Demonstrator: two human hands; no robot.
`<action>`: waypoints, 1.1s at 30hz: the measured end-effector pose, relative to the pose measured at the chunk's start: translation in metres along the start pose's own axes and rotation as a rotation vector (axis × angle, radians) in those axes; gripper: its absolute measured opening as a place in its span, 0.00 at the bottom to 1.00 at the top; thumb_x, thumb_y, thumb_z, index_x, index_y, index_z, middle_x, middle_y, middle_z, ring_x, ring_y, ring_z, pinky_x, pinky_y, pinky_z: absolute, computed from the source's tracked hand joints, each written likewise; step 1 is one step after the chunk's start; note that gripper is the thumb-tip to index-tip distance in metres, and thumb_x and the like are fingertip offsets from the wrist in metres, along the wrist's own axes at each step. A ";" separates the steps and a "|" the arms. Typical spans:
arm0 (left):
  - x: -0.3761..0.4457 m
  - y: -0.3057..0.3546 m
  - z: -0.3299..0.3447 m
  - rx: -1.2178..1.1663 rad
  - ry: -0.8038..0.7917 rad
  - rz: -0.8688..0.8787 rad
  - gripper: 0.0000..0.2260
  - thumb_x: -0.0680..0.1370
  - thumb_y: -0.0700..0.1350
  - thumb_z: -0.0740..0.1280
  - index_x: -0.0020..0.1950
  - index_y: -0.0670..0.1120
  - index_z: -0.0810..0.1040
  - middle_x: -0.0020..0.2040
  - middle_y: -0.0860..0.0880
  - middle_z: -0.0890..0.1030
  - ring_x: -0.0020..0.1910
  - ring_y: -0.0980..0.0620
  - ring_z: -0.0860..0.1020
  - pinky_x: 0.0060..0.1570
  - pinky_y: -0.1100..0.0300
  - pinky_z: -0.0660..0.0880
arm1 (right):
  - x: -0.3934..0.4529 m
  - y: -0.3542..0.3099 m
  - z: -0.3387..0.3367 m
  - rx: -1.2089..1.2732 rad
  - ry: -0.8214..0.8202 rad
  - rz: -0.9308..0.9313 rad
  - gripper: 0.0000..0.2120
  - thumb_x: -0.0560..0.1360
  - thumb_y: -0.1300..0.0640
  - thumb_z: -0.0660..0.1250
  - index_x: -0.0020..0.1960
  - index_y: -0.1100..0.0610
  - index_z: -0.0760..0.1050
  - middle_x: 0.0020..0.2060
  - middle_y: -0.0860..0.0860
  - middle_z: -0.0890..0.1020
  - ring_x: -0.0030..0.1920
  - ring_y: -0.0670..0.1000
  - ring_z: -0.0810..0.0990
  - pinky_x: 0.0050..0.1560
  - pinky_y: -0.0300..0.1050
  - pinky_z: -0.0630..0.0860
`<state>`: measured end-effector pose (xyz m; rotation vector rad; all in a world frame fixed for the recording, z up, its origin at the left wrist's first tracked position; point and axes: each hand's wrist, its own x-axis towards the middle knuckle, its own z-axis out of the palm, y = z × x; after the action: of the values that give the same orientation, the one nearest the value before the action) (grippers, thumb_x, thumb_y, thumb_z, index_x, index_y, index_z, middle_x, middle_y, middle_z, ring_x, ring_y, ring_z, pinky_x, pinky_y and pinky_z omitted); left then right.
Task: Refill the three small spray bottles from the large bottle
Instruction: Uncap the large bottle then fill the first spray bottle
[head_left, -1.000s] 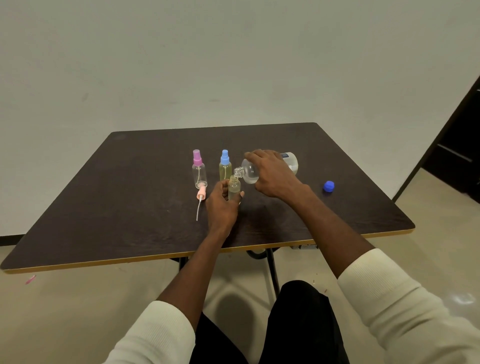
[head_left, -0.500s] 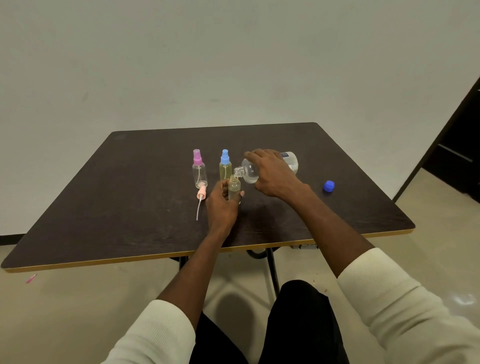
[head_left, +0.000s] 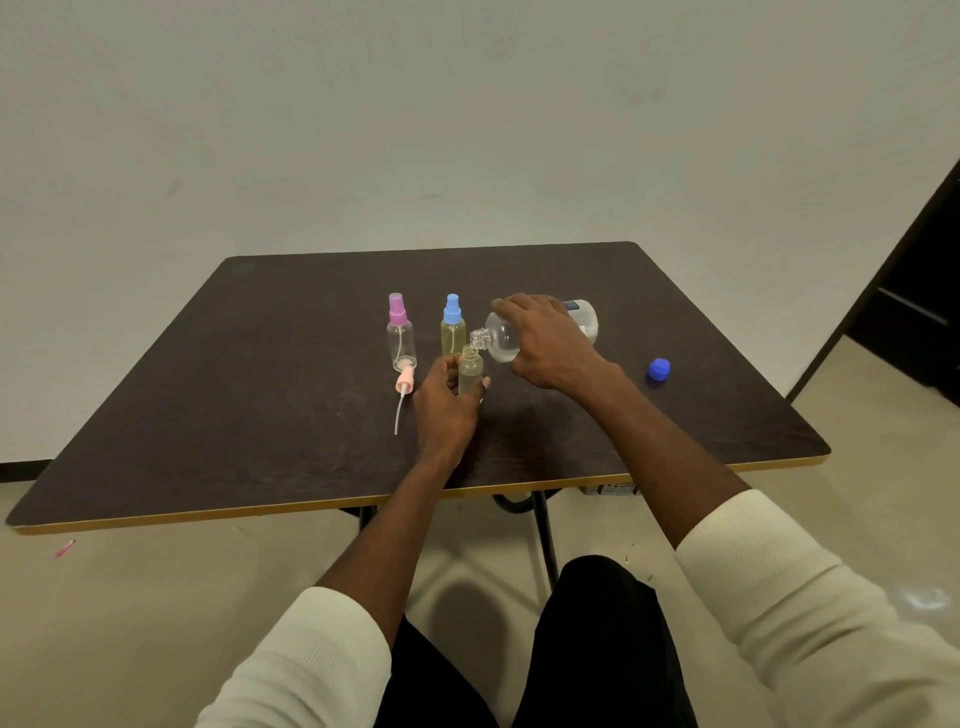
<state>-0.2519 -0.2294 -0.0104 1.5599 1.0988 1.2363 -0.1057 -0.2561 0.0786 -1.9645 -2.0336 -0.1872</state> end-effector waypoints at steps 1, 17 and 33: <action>0.000 0.000 0.000 0.000 -0.002 -0.005 0.15 0.75 0.42 0.74 0.61 0.47 0.77 0.51 0.56 0.81 0.50 0.64 0.78 0.50 0.68 0.73 | 0.000 0.000 0.000 0.001 -0.003 0.003 0.34 0.68 0.59 0.74 0.72 0.55 0.66 0.68 0.53 0.72 0.68 0.57 0.69 0.71 0.55 0.62; 0.000 0.001 -0.001 0.012 0.007 -0.004 0.15 0.75 0.41 0.74 0.61 0.46 0.78 0.50 0.55 0.82 0.49 0.65 0.78 0.46 0.71 0.72 | 0.001 0.000 0.000 -0.013 0.006 -0.007 0.34 0.68 0.60 0.73 0.71 0.55 0.66 0.67 0.53 0.72 0.67 0.57 0.69 0.71 0.54 0.61; 0.003 -0.002 0.000 -0.020 -0.003 -0.010 0.15 0.75 0.42 0.74 0.60 0.49 0.77 0.52 0.55 0.82 0.52 0.61 0.79 0.51 0.64 0.76 | 0.003 -0.001 0.001 -0.004 0.014 -0.006 0.34 0.68 0.60 0.73 0.72 0.55 0.66 0.67 0.53 0.73 0.67 0.57 0.69 0.70 0.53 0.61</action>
<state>-0.2517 -0.2262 -0.0119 1.5387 1.0878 1.2349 -0.1065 -0.2534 0.0782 -1.9541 -2.0321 -0.2056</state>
